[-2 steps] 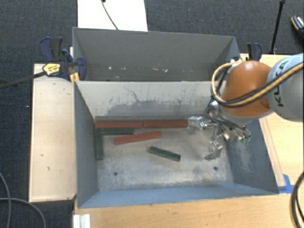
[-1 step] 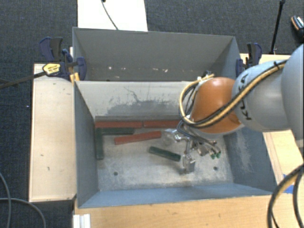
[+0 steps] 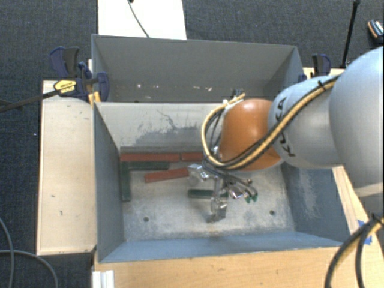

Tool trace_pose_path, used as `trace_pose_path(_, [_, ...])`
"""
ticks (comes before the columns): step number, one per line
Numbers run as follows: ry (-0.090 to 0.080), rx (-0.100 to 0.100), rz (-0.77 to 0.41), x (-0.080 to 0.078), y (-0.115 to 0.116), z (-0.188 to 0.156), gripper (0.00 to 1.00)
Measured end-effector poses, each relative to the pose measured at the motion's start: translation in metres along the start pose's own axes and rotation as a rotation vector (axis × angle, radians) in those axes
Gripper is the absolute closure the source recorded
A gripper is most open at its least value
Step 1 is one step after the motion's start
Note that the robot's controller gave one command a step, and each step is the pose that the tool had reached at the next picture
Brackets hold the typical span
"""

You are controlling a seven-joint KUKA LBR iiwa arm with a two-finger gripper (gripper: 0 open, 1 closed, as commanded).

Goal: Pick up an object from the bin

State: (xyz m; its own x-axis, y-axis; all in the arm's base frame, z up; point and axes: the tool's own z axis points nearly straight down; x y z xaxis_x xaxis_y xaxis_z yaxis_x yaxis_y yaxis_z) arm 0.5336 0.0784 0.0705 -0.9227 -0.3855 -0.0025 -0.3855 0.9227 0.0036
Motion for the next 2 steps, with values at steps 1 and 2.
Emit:
trace_pose_path(1, [0.001, 0.003, 0.002, 0.001, -0.004, 0.0, 1.0])
trace_pose_path(2, [-0.007, 0.006, 0.0, -0.002, -0.004, -0.077, 1.0])
